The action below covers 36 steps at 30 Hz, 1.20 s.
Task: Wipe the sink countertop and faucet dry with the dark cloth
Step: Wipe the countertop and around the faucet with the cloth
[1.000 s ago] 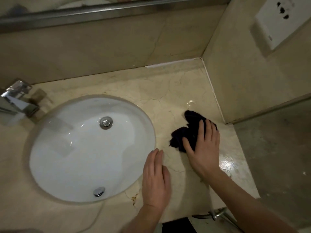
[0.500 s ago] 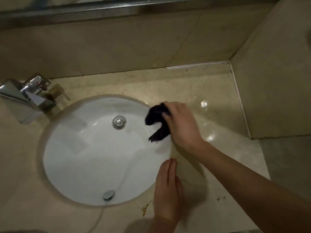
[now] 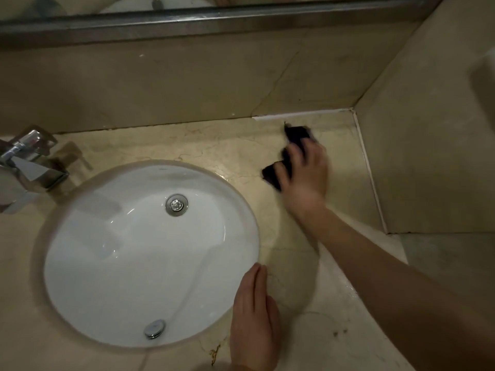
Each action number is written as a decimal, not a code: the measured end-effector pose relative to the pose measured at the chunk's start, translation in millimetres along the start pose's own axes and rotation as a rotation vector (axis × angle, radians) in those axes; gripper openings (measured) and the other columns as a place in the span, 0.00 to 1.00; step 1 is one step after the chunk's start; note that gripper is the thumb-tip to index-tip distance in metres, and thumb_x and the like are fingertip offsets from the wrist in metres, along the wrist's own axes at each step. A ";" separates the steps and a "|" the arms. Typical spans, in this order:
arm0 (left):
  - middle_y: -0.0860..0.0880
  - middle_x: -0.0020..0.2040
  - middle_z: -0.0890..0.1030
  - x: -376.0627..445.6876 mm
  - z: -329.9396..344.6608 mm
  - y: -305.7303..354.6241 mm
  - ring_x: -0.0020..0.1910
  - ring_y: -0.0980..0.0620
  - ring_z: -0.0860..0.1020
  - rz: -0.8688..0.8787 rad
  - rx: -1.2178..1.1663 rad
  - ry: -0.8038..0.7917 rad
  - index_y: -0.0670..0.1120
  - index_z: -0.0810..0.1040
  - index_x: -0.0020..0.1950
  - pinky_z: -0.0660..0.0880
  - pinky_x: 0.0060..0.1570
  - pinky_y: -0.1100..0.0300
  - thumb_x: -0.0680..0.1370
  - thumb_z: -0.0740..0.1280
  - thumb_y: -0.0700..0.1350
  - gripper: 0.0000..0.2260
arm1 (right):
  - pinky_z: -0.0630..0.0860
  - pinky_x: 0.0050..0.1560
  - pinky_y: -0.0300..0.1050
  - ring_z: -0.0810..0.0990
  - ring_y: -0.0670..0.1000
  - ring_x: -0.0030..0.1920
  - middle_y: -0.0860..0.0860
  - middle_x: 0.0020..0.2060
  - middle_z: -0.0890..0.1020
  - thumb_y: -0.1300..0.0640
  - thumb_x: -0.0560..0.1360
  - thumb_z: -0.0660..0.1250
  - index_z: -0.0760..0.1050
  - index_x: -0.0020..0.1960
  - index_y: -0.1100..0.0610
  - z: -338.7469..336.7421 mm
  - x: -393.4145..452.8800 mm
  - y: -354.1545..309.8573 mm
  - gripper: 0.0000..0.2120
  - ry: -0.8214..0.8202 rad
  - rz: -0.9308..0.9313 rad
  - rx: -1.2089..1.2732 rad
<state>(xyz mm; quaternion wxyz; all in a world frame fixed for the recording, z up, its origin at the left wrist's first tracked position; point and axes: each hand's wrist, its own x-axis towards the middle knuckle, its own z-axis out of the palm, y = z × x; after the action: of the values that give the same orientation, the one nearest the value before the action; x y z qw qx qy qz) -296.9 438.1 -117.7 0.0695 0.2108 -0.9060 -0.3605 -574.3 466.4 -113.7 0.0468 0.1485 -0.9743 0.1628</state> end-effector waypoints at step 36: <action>0.50 0.56 0.85 11.9 17.9 2.1 0.57 0.56 0.79 0.021 0.015 0.195 0.49 0.87 0.49 0.73 0.59 0.63 0.79 0.51 0.40 0.23 | 0.69 0.57 0.52 0.74 0.57 0.53 0.52 0.55 0.81 0.55 0.81 0.60 0.77 0.60 0.55 24.1 2.2 -132.7 0.11 -0.212 -0.420 0.424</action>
<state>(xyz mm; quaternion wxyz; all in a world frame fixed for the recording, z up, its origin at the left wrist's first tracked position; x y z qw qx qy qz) -313.3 445.5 -129.6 0.1594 0.2360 -0.8997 -0.3307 -537.1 338.0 -95.8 -0.0543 0.3692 -0.8661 0.3326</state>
